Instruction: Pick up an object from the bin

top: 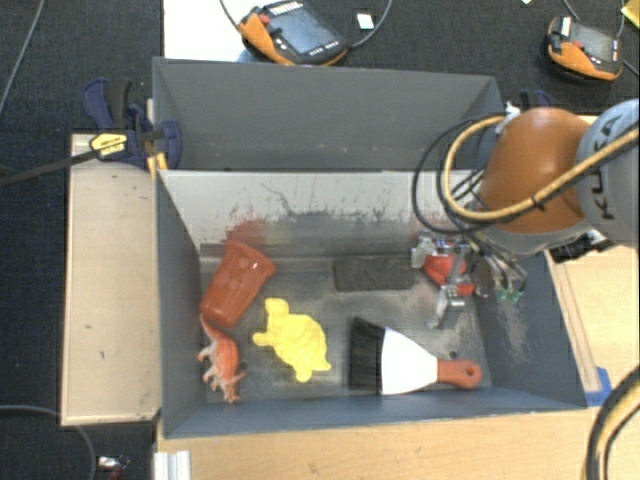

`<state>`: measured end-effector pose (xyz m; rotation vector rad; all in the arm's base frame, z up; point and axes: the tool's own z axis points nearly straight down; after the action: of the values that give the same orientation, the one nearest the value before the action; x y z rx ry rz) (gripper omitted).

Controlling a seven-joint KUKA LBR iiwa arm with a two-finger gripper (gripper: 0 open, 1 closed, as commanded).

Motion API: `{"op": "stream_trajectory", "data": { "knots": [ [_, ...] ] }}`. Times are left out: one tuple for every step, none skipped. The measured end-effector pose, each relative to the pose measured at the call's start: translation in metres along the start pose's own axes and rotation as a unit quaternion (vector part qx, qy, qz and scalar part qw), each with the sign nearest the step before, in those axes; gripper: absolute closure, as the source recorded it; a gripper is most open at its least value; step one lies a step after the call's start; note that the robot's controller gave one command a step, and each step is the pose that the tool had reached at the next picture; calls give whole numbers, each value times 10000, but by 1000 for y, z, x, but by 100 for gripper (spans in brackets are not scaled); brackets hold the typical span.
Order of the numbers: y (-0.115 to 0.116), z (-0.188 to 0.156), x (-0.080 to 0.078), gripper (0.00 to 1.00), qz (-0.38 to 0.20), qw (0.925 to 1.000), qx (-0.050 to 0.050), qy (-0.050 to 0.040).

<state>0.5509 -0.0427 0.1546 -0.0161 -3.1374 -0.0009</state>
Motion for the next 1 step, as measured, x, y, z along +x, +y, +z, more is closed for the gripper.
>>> {"op": "stream_trajectory", "data": {
  "knots": [
    [0,-5,-1,0,-11,10000,4,-36]
  ]
}}
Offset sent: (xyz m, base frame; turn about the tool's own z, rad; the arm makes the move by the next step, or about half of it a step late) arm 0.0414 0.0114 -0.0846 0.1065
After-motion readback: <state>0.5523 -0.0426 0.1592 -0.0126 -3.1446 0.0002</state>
